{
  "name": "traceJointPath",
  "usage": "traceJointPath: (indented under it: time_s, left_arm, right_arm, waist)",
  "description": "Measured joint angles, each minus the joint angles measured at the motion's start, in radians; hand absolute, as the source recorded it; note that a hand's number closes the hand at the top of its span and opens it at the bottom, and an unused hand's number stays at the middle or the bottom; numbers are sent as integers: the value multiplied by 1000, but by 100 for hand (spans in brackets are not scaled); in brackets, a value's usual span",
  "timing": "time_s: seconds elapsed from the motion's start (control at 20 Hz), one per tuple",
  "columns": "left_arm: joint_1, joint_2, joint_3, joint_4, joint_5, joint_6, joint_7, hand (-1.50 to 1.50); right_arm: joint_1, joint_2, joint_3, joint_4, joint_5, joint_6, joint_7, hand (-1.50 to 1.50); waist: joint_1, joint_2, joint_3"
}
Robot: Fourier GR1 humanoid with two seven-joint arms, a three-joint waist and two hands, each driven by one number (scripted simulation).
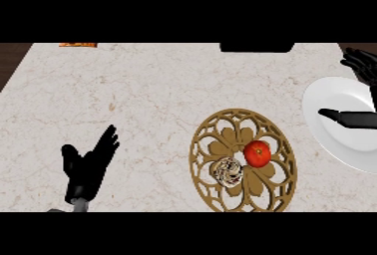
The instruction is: Pick the tomato from the placemat and place it in the plate
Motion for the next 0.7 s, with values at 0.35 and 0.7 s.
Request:
traceJointPath:
  time_s: [0.35, 0.7]
  left_arm:
    - [-10, 0, 8, 0, -5, -9, 21, 0]
    - [-12, -6, 22, 1, -7, -20, 37, 0]
  right_arm:
    - [12, -146, 130, -101, 150, 112, 128, -150]
    - [21, -198, 242, -306, 259, 177, 349, -150]
  waist:
    - [-4, -5, -1]
    - [-11, -7, -2]
